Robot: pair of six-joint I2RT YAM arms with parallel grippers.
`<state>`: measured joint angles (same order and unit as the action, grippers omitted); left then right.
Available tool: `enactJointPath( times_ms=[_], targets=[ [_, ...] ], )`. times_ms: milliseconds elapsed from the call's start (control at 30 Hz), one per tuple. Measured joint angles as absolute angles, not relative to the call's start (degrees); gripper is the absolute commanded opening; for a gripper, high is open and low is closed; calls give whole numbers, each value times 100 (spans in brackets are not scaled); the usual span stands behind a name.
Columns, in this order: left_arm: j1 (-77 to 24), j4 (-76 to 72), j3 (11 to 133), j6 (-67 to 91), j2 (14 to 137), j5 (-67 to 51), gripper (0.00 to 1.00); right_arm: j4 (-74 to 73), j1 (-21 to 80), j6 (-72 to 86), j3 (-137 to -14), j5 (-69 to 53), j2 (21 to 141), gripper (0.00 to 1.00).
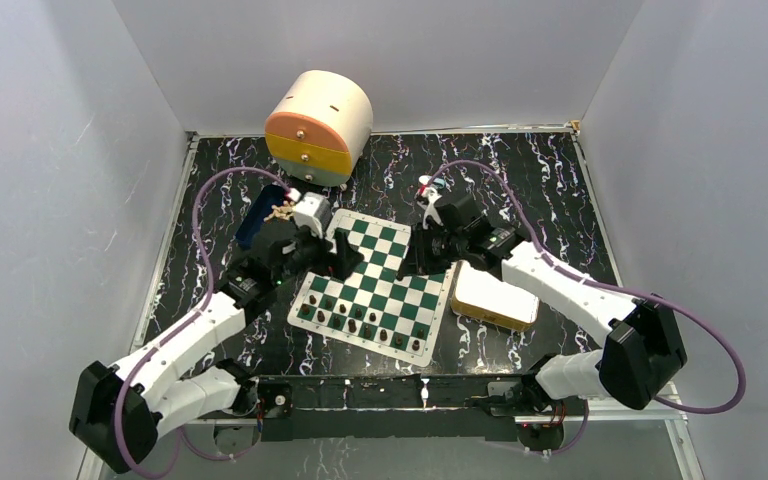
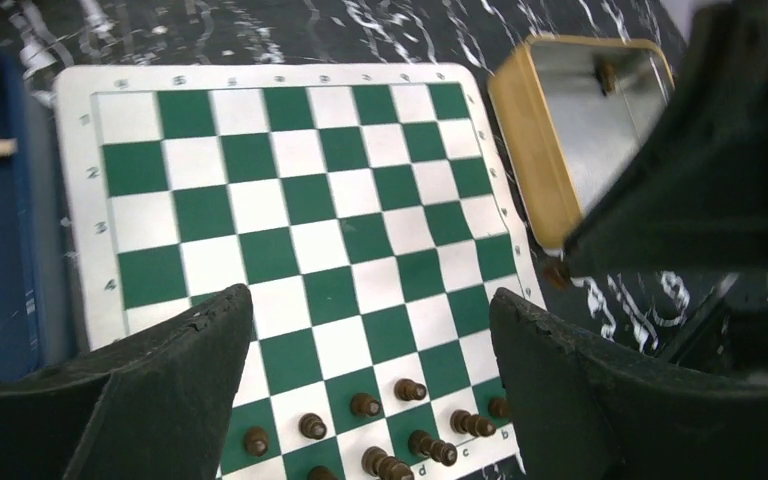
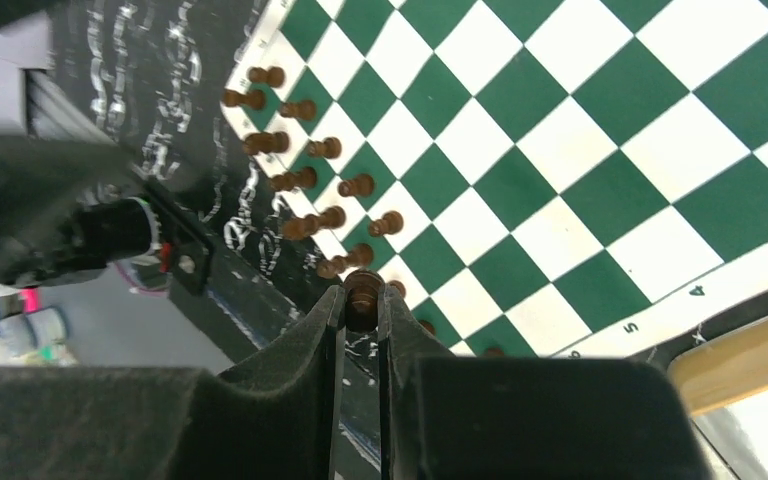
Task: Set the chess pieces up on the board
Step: Place the chess piece on the chessboard.
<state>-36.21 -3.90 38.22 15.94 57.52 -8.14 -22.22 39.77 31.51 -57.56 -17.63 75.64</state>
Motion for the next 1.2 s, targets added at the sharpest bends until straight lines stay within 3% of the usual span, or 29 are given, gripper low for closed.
enactJointPath(
  times_ms=[233, 400, 700, 1200],
  targets=[
    [-2307, -460, 3701, 2405, 5468, -1288, 89, -2604, 4790, 2971, -5756, -657, 7762, 15],
    [-2276, -132, 3691, 2106, 5026, -849, 90, -2847, 5380, 2965, -5833, 119, 8361, 15],
    [-2272, 937, 3750, 1695, 4735, 1304, 90, -2939, 6071, 3048, -5988, 829, 8952, 16],
    [-2272, 1125, 3756, 1542, 4292, 2082, 90, -2788, 6390, 3221, -6108, 1216, 9504, 18]
  ],
)
